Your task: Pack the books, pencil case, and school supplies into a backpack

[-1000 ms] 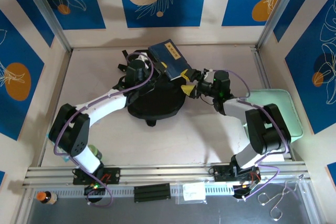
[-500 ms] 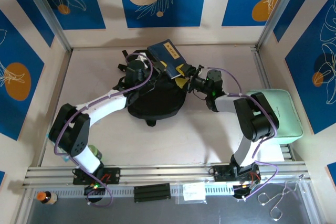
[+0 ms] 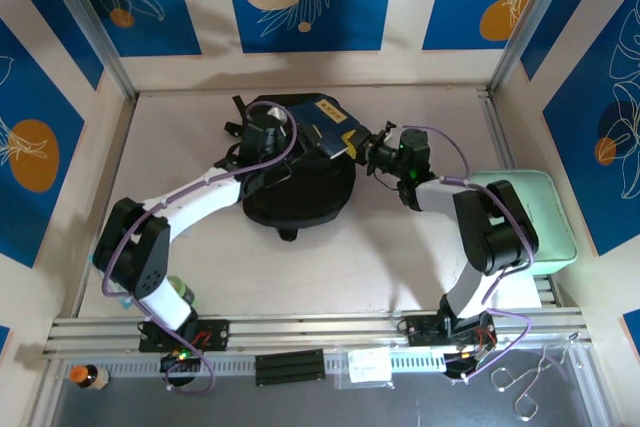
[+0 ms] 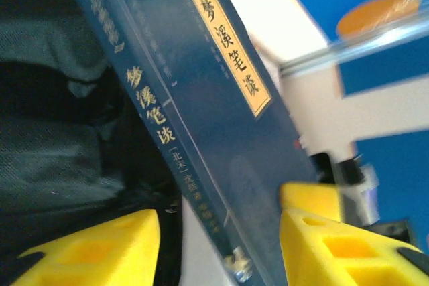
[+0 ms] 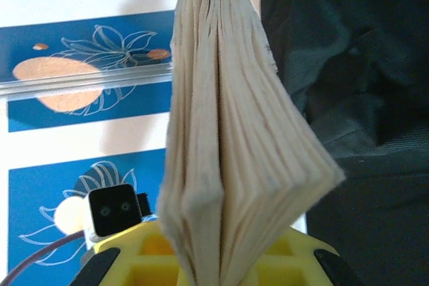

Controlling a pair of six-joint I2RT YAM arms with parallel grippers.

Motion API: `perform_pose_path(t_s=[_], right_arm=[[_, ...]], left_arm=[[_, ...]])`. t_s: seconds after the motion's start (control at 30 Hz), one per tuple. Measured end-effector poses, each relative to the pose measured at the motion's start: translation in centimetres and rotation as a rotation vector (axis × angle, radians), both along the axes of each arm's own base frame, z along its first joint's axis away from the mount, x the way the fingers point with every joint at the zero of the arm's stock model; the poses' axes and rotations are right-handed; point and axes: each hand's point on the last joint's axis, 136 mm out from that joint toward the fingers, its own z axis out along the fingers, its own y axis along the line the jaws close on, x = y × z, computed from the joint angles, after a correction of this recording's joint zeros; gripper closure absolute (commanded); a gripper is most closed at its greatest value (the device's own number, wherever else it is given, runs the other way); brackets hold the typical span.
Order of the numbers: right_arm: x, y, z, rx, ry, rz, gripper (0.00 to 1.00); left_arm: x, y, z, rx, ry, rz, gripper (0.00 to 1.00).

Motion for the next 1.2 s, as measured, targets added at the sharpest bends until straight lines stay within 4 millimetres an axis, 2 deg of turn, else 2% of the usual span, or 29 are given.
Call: perform_pose_path(t_s=[0.13, 0.27, 0.4, 0.53, 0.63, 0.7, 0.87, 1.0, 1.07, 1.2], right_arm=[[-1.0, -2.5, 0.6, -0.113, -0.026, -0.027, 0.94], [-2.4, -4.8, 1.1, -0.26, -0.058, -0.051, 0.94], [-3.6, -6.7, 0.3, -0.401, -0.048, -0.07, 0.94], [-4.5, -8.7, -0.9, -0.503, -0.011, -0.091, 0.94], [-4.7, -10.0, -1.6, -0.545, 0.016, -0.113, 0.94], [-4.8, -10.6, -1.9, -0.565, 0.028, -0.125, 0.94], [-5.1, -11.4, -2.6, -0.581, 0.062, -0.133, 0.94], [-5.0, -12.4, -2.7, -0.581, 0.079, -0.153, 0.94], [-5.0, -13.2, -2.7, -0.582, 0.085, -0.173, 0.94], [-5.1, -14.6, -2.2, -0.591, 0.085, -0.206, 0.94]], left_arm=[[-1.1, 0.7, -1.6, 0.209, -0.008, -0.102, 0.37], [-3.1, 1.7, -5.4, 0.359, 0.055, -0.197, 0.36], [-5.2, 1.6, -9.8, 0.42, 0.153, -0.286, 0.36], [-7.6, -0.6, -14.1, 0.443, 0.242, -0.391, 0.36], [-8.7, -2.8, -16.2, 0.449, 0.277, -0.455, 0.37], [-8.4, -4.5, -16.4, 0.427, 0.282, -0.485, 0.37], [-6.5, -9.1, -15.5, 0.372, 0.231, -0.535, 0.36], [-5.3, -10.3, -14.9, 0.375, 0.205, -0.551, 0.36], [-5.0, -10.5, -14.0, 0.392, 0.175, -0.573, 0.35], [-5.2, -10.4, -12.5, 0.444, 0.113, -0.636, 0.36]])
